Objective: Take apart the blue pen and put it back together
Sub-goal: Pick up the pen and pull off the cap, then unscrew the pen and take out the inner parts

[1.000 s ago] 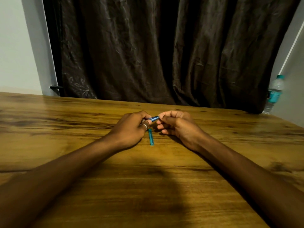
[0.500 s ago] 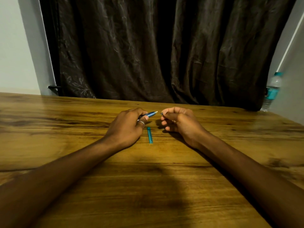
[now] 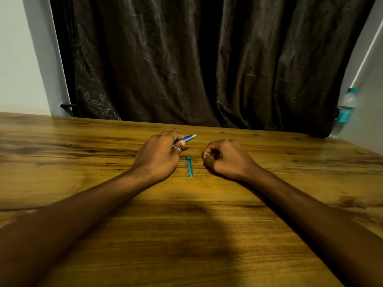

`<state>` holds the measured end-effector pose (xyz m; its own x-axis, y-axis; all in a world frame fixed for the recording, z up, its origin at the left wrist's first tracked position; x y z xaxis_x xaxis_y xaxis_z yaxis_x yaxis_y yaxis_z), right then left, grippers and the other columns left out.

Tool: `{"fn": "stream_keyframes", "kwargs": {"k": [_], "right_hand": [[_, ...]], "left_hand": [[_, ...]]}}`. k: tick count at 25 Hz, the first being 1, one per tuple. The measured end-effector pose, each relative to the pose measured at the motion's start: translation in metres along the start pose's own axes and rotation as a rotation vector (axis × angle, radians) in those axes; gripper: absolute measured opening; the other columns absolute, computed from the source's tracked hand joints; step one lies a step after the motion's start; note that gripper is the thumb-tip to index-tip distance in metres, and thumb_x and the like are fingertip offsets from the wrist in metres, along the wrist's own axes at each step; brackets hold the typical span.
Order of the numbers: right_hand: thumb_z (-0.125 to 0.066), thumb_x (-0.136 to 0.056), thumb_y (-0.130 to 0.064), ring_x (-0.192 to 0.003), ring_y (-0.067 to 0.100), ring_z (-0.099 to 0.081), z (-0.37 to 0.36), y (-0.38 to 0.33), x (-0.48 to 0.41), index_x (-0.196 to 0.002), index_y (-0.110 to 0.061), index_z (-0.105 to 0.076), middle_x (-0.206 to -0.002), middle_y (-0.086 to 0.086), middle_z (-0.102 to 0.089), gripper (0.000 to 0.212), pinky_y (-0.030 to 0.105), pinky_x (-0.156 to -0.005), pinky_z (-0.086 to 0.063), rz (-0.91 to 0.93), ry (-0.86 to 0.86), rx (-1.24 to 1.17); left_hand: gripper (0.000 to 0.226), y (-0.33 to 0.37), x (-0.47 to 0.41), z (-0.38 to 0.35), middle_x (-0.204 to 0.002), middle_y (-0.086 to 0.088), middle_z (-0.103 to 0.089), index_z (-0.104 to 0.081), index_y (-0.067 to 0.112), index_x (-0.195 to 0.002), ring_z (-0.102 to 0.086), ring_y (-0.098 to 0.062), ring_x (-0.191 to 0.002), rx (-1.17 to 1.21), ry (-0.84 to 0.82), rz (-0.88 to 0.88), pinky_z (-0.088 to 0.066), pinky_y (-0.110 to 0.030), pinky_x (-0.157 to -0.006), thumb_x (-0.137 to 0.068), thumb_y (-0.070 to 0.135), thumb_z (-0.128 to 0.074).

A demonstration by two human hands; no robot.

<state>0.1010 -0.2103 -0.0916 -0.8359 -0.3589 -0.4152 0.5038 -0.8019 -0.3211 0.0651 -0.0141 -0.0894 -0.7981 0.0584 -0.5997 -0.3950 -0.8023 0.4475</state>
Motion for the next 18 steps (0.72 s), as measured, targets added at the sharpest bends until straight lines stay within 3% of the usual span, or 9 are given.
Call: {"fn": "stream_keyframes", "kwargs": {"k": [3,6,9,13,16,18], "right_hand": [[-0.069,-0.075,-0.036,-0.067,-0.003,-0.067,0.003,0.004,-0.002,-0.077,-0.029,-0.072,-0.07,-0.014,-0.074,0.008,0.029,-0.061,-0.059,-0.048,-0.019,-0.087],[-0.068,-0.086,-0.038,-0.07,0.007,-0.072,0.01,0.005,-0.003,-0.081,-0.025,-0.074,-0.074,-0.008,-0.076,0.015,0.034,-0.064,-0.06,-0.161,0.133,-0.325],[-0.068,-0.092,-0.027,-0.068,0.011,-0.074,0.014,0.0,-0.002,-0.083,-0.023,-0.075,-0.072,-0.006,-0.074,0.011,0.039,-0.061,-0.062,-0.246,0.266,-0.59],[-0.066,-0.095,-0.016,-0.062,0.007,-0.072,0.015,-0.012,0.001,-0.089,-0.021,-0.075,-0.072,-0.008,-0.074,0.013,0.024,-0.051,-0.056,-0.191,0.231,-0.656],[-0.064,-0.097,-0.013,-0.056,0.02,-0.064,0.012,-0.017,0.002,-0.087,-0.018,-0.075,-0.068,0.002,-0.073,0.016,0.035,-0.048,-0.049,-0.162,0.196,-0.692],[-0.064,-0.097,-0.014,-0.061,0.029,-0.06,0.01,-0.017,0.001,-0.087,-0.018,-0.076,-0.072,0.018,-0.071,0.016,0.04,-0.052,-0.045,-0.149,0.155,-0.74]], "left_hand": [[0.029,0.0,0.001,0.0,-0.119,-0.001,-0.07,-0.064,0.02,-0.127,-0.063,-0.015,-0.102,0.005,0.005,-0.001,-0.056,-0.04,-0.086,-0.101,0.028,-0.054],[0.028,0.0,0.001,0.0,-0.117,0.001,-0.07,-0.064,0.021,-0.126,-0.062,-0.012,-0.1,0.031,-0.007,-0.032,-0.055,-0.036,-0.083,-0.101,0.028,-0.054],[0.026,0.001,0.002,-0.001,-0.115,0.003,-0.069,-0.064,0.021,-0.123,-0.061,-0.01,-0.1,0.032,-0.025,-0.085,-0.054,-0.036,-0.083,-0.101,0.028,-0.054],[0.024,0.001,0.002,-0.001,-0.113,0.005,-0.069,-0.065,0.023,-0.121,-0.06,-0.01,-0.098,0.038,-0.029,-0.124,-0.054,-0.036,-0.082,-0.101,0.029,-0.053],[0.022,0.002,0.002,-0.001,-0.108,0.009,-0.065,-0.064,0.025,-0.12,-0.06,-0.009,-0.095,0.039,-0.045,-0.151,-0.053,-0.034,-0.078,-0.101,0.03,-0.052],[0.021,0.002,0.002,-0.002,-0.103,0.012,-0.062,-0.064,0.026,-0.119,-0.059,-0.007,-0.091,0.037,-0.053,-0.161,-0.05,-0.03,-0.072,-0.101,0.029,-0.052]]}}
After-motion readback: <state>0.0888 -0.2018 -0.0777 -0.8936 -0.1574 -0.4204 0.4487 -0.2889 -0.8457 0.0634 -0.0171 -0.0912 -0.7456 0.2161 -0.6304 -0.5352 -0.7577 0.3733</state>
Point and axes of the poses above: each hand's wrist, its own x-axis away from the middle knuckle, its own z-axis out of the back of the hand, y = z × x, the point moved 2 cm from there along -x, towards the middle knuckle
